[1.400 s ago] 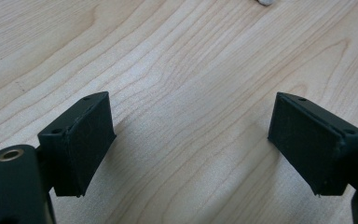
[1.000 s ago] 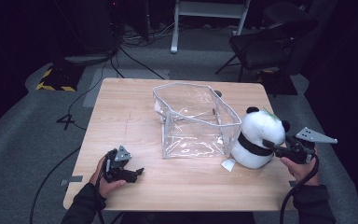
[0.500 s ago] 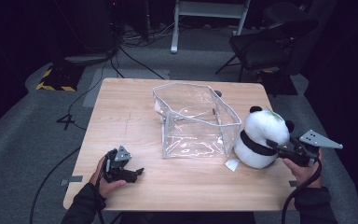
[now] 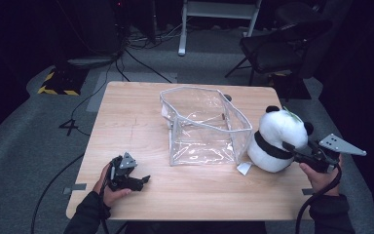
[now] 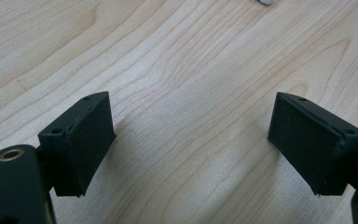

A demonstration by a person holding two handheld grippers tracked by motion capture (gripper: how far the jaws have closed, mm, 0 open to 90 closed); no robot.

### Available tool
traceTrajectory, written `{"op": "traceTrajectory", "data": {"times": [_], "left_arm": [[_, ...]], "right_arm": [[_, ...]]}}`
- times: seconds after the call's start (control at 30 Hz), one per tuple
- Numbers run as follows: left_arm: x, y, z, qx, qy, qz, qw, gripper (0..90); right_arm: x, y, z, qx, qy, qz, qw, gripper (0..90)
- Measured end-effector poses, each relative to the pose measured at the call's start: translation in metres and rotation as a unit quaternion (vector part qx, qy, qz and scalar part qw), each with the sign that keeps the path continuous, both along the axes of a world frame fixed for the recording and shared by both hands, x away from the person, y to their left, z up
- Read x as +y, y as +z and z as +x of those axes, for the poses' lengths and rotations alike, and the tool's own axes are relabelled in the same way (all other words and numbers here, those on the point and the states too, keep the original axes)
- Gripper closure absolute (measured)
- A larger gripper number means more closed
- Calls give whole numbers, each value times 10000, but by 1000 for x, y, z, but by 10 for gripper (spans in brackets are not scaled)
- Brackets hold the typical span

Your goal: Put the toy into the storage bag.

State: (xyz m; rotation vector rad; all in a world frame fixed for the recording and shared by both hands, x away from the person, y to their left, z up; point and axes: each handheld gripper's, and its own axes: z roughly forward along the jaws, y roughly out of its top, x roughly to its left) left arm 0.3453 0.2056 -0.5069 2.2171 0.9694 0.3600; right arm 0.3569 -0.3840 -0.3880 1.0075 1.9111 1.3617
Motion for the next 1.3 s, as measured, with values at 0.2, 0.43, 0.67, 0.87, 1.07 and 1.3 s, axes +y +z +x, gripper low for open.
{"op": "traceTrajectory", "data": {"times": [0.2, 0.43, 0.67, 0.87, 1.07, 1.3], "left_arm": [[0, 0, 0, -1, 0, 1, 10000, 143], [0, 0, 0, 0, 1, 0, 10000, 143], [0, 0, 0, -6, 12, 2, 10000, 143], [0, 0, 0, -8, 12, 5, 10000, 143], [0, 0, 0, -5, 11, 4, 10000, 143], [0, 0, 0, -6, 12, 4, 10000, 143]], "right_arm": [[-2, 11, -1, -121, -86, 25, 9999, 448], [-3, 21, -3, -233, -163, -65, 9996, 449], [-5, 35, -4, -379, -244, -58, 9990, 448], [-5, 45, -3, -474, -279, -104, 9984, 448], [-4, 54, -1, -569, -305, -101, 9979, 448], [0, 64, 3, -650, -339, -135, 9972, 448]]}}
